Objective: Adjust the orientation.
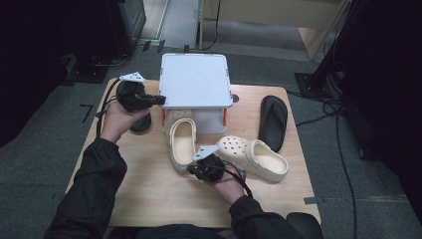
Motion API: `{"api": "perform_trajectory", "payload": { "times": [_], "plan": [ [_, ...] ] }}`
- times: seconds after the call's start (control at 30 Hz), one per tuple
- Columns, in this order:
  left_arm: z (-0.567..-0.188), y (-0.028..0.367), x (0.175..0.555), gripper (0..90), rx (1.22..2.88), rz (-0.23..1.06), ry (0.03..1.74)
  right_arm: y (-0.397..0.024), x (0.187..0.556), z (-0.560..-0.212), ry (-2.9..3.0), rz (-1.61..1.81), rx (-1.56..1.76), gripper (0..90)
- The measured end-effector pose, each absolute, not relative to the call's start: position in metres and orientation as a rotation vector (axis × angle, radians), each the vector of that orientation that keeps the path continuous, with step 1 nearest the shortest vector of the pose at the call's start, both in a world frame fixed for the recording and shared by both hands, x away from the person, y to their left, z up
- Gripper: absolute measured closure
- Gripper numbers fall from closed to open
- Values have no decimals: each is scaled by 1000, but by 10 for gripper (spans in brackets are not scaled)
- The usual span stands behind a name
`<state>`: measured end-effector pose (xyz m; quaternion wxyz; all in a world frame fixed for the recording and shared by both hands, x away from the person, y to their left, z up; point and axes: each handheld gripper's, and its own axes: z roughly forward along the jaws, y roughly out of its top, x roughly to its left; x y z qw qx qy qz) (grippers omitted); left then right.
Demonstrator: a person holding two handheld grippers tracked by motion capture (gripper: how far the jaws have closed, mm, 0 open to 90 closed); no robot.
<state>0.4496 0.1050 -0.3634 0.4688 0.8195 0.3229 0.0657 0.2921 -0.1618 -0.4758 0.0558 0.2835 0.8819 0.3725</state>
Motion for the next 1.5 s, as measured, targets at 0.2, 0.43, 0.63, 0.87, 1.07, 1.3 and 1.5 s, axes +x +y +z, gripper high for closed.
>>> {"api": "perform_trajectory", "payload": {
  "times": [0.2,0.43,0.63,0.87,1.07,1.3,1.5],
  "plan": [
    [-364,105,450,900,2003,156,794,-164,295,-477,2650,1138,894,831],
    [-364,104,449,900,2007,158,795,-144,298,-474,2613,1225,843,837],
    [-364,104,450,900,2003,153,797,-145,307,-475,2587,1201,859,837],
    [-364,104,450,900,2003,154,799,-136,323,-471,2576,1216,868,864],
    [-364,105,450,900,2003,150,802,-129,332,-470,2573,1186,875,894],
    [-364,105,450,900,2002,147,804,-129,346,-467,2562,1140,878,900],
    [-363,105,450,900,2004,152,807,-131,356,-465,2551,1147,912,900]
  ]
}}
